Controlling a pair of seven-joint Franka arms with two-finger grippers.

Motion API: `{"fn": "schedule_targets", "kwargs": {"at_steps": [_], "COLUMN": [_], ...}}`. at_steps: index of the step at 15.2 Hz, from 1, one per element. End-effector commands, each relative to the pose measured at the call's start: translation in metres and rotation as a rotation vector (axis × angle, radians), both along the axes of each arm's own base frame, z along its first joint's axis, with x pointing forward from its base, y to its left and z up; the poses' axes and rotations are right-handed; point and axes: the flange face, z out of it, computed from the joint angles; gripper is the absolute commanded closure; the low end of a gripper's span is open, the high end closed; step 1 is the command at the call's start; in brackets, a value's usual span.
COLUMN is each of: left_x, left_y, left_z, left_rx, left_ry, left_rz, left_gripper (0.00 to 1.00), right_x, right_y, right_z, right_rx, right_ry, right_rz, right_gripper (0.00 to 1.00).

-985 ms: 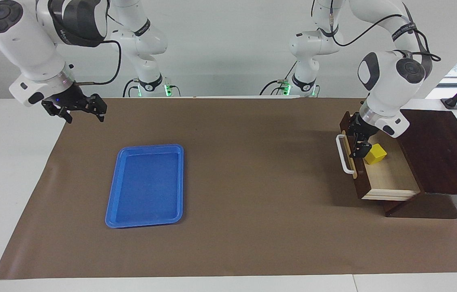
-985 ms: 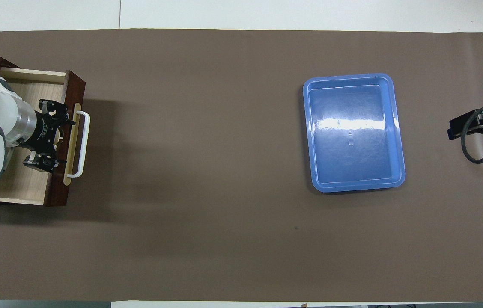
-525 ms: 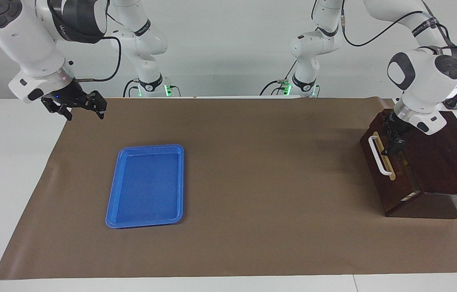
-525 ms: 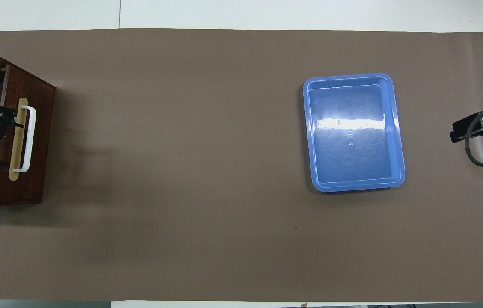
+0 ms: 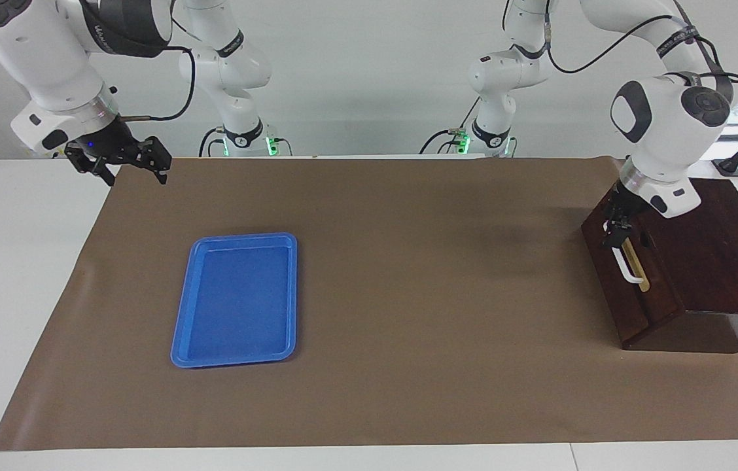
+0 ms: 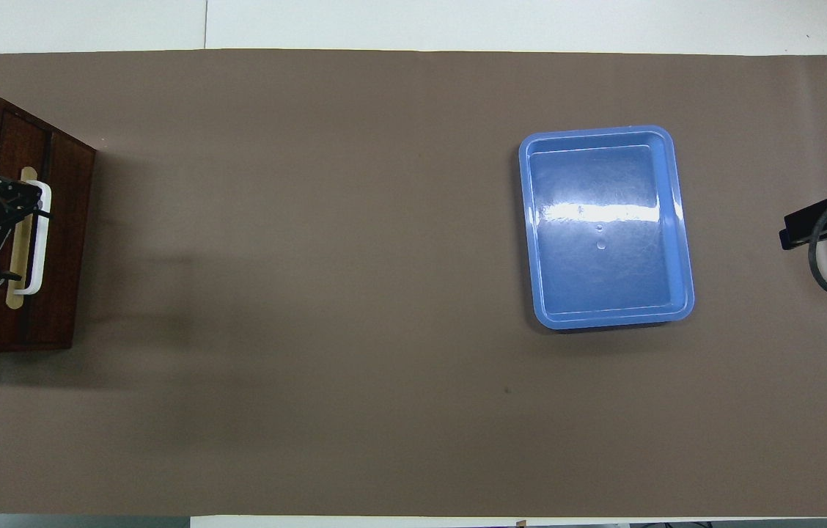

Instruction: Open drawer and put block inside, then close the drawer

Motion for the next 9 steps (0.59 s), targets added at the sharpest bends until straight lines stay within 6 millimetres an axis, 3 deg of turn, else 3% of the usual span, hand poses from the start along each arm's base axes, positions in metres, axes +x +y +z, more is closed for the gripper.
{"fn": "schedule_targets", "kwargs": {"at_steps": [1, 5, 9], "left_x": [-0.012, -0.015, -0.019], "left_y": [-0.035, -0.049, -0.061], "left_z": [0.041, 0.087, 0.087], "left_rx": [-0.016, -0.099, -0.117], "left_ry": [0.015, 0.098, 0.138], "left_rz": [-0.209, -0.552, -0.787], "left_gripper": [0.0, 0.0, 0.0], "right_x": [-0.009, -0.014, -0.015], "right_y": [-0.003, -0.003, -0.005], "right_z": [0.0, 0.006, 0.007], "right_rx": [0.01, 0.01, 0.01], "right_ry": [0.015, 0.012, 0.01], "right_rz": [-0.019, -0.018, -0.021], "right_gripper": [0.0, 0.0, 0.0]}}
